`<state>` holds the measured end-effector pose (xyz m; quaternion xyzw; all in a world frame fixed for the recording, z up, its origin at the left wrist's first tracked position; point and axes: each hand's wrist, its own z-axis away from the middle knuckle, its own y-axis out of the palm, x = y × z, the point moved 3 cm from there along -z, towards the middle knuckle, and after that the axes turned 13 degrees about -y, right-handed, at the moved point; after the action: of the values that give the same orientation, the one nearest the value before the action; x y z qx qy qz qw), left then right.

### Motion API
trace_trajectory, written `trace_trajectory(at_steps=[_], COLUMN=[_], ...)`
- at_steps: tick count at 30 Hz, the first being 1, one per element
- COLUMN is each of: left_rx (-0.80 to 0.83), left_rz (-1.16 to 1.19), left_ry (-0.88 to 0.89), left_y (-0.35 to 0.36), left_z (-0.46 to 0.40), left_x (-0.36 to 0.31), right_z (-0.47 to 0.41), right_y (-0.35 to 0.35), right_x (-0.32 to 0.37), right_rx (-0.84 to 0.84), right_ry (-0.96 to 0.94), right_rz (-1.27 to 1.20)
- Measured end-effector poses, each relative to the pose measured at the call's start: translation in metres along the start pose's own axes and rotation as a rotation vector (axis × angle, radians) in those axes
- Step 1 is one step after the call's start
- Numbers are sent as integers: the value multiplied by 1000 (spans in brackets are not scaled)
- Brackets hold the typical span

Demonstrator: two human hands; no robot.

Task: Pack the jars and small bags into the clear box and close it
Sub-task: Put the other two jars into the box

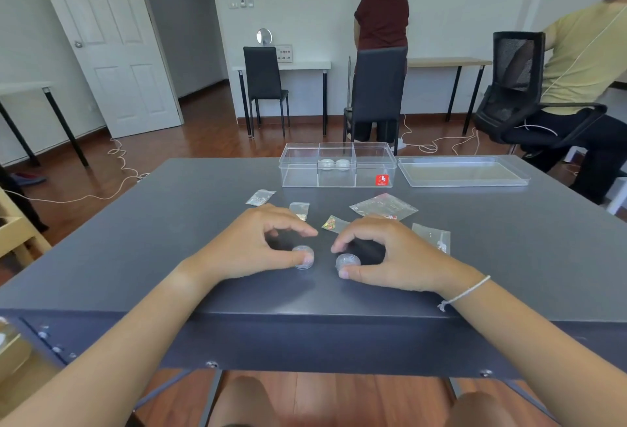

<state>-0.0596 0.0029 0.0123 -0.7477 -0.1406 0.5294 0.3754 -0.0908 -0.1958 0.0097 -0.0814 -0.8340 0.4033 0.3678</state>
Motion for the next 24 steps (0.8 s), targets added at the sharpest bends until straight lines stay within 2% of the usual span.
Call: trace_trajectory(at_steps=[7, 15, 24], left_rx=[11, -5, -69], left_rz=[-115, -105, 2], left_ry=[50, 49, 39], left_y=[3, 3, -15], left_z=[3, 1, -21], left_x=[-1, 0, -11], right_z=[1, 1, -7], right_y=[1, 1, -19], right_x=[0, -2, -8], right_rx=[10, -5, -177], right_ry=[-21, -41, -55], right_rz=[37, 50, -22])
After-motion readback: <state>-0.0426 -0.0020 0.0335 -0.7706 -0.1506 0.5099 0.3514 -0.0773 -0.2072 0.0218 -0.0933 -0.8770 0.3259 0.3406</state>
